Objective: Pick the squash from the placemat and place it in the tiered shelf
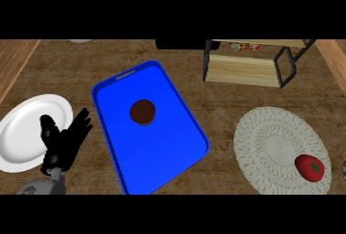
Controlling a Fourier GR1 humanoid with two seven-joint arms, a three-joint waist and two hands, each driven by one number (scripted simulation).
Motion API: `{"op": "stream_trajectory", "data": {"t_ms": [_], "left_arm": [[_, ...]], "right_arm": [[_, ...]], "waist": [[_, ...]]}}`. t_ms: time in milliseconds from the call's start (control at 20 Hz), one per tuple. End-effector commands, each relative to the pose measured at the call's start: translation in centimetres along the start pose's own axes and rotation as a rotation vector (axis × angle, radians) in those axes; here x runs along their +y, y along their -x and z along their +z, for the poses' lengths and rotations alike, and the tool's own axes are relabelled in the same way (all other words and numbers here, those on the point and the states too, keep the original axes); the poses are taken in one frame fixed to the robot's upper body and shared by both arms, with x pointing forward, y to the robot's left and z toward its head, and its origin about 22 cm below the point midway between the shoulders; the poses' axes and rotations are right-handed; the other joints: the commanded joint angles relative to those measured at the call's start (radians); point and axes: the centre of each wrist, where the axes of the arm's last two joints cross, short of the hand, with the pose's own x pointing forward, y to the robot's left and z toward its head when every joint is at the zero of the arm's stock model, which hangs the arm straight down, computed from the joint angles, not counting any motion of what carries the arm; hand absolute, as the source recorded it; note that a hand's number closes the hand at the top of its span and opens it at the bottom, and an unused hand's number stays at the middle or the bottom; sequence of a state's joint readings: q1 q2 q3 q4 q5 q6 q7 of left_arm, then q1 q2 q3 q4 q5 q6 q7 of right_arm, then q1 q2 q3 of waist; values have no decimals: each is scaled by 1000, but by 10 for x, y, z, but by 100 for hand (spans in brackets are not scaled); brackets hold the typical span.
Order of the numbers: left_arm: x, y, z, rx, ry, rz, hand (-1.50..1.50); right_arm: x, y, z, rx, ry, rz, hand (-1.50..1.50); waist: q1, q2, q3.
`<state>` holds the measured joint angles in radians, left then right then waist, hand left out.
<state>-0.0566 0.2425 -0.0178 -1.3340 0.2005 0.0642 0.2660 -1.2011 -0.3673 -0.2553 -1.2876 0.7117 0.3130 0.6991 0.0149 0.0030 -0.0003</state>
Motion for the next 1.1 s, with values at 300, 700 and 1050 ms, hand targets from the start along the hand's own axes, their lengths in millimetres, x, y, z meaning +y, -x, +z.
{"op": "stream_trajectory", "data": {"t_ms": [300,700,1050], "left_arm": [[-21,1,5,-9,8,10,0],[4,-10,-1,4,22,-2,0],[-14,-13,0,-9,19,-8,0]], "right_arm": [[4,49,-48,-25,-76,82,150],[34,48,-69,-31,-48,97,150],[51,59,-80,-44,-5,105,150]], "waist": [[6,2,0],[12,5,0],[27,11,0]]}}
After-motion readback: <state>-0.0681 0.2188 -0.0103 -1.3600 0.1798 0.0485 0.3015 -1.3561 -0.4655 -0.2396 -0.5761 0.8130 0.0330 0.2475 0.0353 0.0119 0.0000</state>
